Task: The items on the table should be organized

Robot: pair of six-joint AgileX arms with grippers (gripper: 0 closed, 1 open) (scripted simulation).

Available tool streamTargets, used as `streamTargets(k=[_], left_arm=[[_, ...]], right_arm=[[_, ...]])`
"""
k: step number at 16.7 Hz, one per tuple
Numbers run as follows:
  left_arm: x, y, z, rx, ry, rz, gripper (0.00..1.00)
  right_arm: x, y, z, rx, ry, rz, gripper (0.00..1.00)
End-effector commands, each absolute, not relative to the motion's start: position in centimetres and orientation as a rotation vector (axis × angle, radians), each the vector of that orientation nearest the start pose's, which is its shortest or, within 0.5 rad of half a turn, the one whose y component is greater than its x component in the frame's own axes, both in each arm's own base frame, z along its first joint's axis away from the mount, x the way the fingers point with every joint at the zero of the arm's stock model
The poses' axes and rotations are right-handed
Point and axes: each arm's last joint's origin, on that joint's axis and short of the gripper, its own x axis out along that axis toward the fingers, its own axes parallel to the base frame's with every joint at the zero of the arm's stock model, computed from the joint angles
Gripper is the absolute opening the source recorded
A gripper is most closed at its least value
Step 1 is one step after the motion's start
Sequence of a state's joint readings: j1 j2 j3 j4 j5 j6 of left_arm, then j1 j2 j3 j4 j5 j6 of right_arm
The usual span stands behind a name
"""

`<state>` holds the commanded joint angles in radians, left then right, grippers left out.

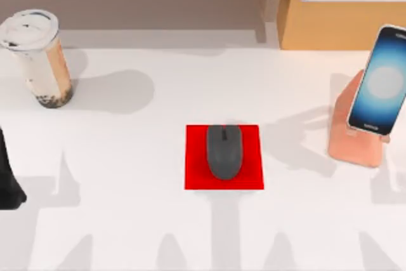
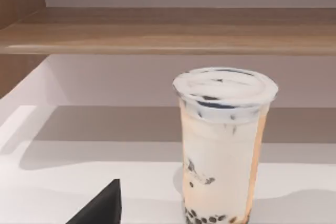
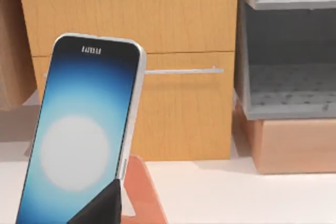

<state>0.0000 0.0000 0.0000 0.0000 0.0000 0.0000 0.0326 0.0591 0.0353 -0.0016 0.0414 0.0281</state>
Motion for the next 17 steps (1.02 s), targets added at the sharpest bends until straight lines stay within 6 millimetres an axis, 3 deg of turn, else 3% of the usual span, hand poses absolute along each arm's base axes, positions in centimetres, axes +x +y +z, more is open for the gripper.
streamTargets(k=[10, 17], left_arm=[[10.8, -0.2, 15.8, 0.005, 0.013, -0.001, 1.0], [13.3, -0.5, 14.4, 0.048, 0.154, -0.006, 1.0]], right_arm=[[10.6, -0.1, 16.0, 0.0, 0.0, 0.0, 1.0], [10.6, -0.1, 16.0, 0.0, 0.0, 0.0, 1.0]])
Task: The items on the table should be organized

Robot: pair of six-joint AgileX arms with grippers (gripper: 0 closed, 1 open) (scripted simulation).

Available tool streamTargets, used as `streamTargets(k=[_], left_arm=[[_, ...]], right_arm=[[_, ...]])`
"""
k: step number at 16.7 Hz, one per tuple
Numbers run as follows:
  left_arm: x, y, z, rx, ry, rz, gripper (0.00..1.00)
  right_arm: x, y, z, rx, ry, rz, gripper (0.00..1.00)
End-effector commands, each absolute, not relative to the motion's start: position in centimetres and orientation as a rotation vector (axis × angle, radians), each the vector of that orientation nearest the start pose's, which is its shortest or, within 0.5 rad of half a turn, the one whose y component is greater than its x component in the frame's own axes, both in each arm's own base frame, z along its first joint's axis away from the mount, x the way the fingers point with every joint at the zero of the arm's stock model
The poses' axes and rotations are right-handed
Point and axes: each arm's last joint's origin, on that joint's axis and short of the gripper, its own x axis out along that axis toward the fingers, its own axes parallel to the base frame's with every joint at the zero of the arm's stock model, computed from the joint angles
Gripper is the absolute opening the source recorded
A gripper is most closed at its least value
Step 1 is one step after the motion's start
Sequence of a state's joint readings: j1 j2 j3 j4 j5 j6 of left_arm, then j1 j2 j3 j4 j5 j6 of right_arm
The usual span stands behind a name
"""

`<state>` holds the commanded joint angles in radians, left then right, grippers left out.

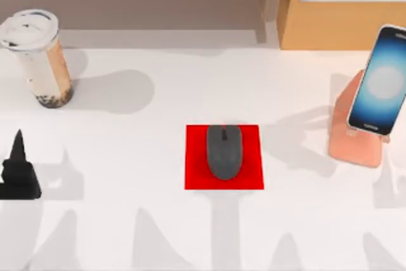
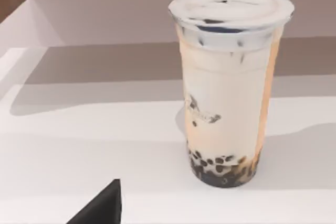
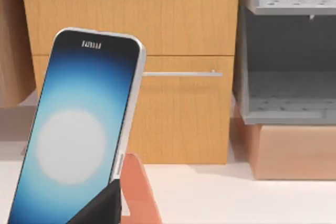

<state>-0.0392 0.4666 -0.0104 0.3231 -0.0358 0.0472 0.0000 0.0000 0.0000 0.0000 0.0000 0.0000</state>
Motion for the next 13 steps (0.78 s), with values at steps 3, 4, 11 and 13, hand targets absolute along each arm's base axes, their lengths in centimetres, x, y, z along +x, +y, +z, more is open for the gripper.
streamTargets(k=[3, 4, 11, 13], left_arm=[[15.3, -0.8, 13.3, 0.067, 0.262, -0.013, 1.0], [16.1, -0.9, 12.8, 0.072, 0.299, -0.016, 1.0], [23.2, -1.5, 9.1, 0.058, 0.372, -0.027, 1.0], [25.5, -1.5, 8.8, 0.04, 0.303, -0.024, 1.0]], right_arm=[[10.6, -0.1, 16.0, 0.0, 0.0, 0.0, 1.0], [10.6, -0.1, 16.0, 0.0, 0.0, 0.0, 1.0], [10.6, -0.1, 16.0, 0.0, 0.0, 0.0, 1.0], [10.6, -0.1, 16.0, 0.0, 0.0, 0.0, 1.0]])
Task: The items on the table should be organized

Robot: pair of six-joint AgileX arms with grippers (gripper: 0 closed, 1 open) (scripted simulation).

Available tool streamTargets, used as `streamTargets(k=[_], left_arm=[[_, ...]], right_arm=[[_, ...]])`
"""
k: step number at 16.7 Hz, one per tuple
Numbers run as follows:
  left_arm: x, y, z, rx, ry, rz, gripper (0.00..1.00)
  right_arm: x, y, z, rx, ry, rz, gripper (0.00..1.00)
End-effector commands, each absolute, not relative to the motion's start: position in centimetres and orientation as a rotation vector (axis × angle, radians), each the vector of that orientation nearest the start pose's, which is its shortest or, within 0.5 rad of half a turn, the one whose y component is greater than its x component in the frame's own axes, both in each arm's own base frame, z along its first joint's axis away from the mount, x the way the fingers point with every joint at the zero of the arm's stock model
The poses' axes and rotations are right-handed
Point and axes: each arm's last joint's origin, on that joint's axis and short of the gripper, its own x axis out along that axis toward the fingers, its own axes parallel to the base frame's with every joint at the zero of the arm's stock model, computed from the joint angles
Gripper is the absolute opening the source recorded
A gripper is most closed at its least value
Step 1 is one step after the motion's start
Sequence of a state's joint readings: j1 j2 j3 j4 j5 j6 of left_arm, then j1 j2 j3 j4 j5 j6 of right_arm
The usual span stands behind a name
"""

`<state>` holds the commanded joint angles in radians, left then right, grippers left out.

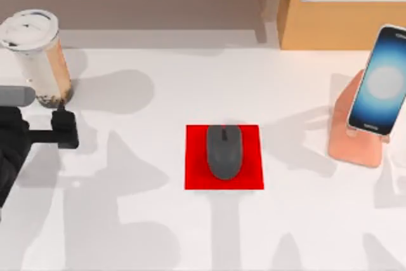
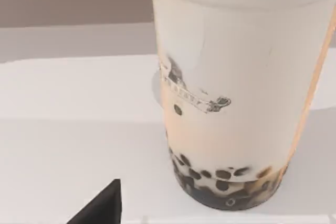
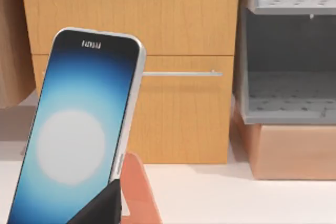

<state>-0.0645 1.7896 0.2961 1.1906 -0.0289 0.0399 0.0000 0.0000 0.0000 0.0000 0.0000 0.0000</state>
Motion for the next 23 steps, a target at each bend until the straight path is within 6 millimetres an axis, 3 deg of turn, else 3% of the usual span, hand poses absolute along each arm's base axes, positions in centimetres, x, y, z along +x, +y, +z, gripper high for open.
streamTargets(k=[6, 13, 19, 23], left_arm=[[30.4, -1.4, 7.9, -0.007, 0.115, -0.026, 1.0], [30.8, -1.5, 7.7, -0.01, 0.101, -0.03, 1.0], [33.7, -1.4, 7.4, -0.011, 0.099, -0.027, 1.0], [33.8, -1.4, 7.4, -0.011, 0.099, -0.027, 1.0]], right_arm=[[10.6, -0.1, 16.0, 0.0, 0.0, 0.0, 1.0], [10.6, -0.1, 16.0, 0.0, 0.0, 0.0, 1.0], [10.6, -0.1, 16.0, 0.0, 0.0, 0.0, 1.0], [10.6, -0.1, 16.0, 0.0, 0.0, 0.0, 1.0]])
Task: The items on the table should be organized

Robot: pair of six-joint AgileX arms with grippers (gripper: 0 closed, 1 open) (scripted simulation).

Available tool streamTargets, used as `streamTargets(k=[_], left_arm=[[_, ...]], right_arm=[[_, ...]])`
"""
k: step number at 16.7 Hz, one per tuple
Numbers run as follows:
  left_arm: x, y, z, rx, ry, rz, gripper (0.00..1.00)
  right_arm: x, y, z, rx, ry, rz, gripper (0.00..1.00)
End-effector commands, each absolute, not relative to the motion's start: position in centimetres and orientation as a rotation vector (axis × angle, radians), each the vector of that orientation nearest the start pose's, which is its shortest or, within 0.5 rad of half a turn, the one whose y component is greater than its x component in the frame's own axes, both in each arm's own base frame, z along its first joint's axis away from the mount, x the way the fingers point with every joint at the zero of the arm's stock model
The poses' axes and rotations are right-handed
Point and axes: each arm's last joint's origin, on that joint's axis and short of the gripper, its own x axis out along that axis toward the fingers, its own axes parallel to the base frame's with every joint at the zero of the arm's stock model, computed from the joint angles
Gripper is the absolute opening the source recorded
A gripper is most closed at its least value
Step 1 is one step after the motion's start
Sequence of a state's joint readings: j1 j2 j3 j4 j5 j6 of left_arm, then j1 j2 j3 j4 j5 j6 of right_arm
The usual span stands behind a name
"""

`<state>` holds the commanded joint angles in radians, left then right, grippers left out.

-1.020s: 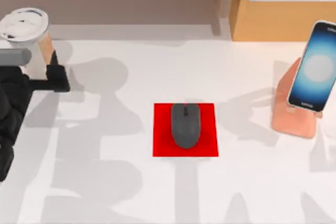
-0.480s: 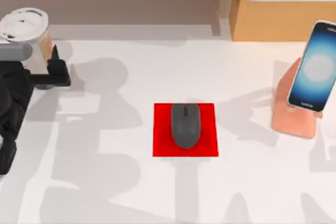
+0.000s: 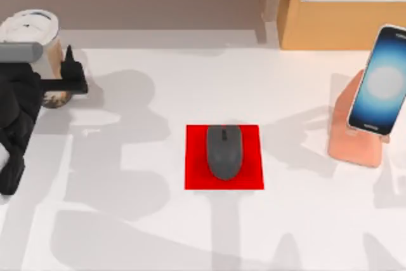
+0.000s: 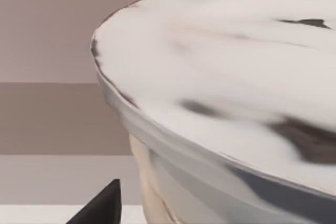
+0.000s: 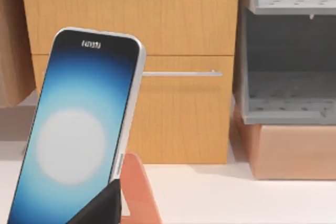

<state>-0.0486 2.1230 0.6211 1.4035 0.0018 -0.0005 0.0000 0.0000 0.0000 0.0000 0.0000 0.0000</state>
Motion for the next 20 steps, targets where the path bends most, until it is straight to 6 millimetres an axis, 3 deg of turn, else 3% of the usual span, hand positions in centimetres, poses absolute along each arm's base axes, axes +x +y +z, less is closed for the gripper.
streamTargets(k=[13, 20], left_arm=[[33.82, -1.41, 7.38, -0.011, 0.099, -0.027, 0.02], [33.82, -1.41, 7.38, -0.011, 0.099, -0.027, 0.0]], right_arm=[[10.57, -0.12, 16.0, 0.0, 0.0, 0.0, 1.0], [10.57, -0.12, 16.0, 0.0, 0.0, 0.0, 1.0]])
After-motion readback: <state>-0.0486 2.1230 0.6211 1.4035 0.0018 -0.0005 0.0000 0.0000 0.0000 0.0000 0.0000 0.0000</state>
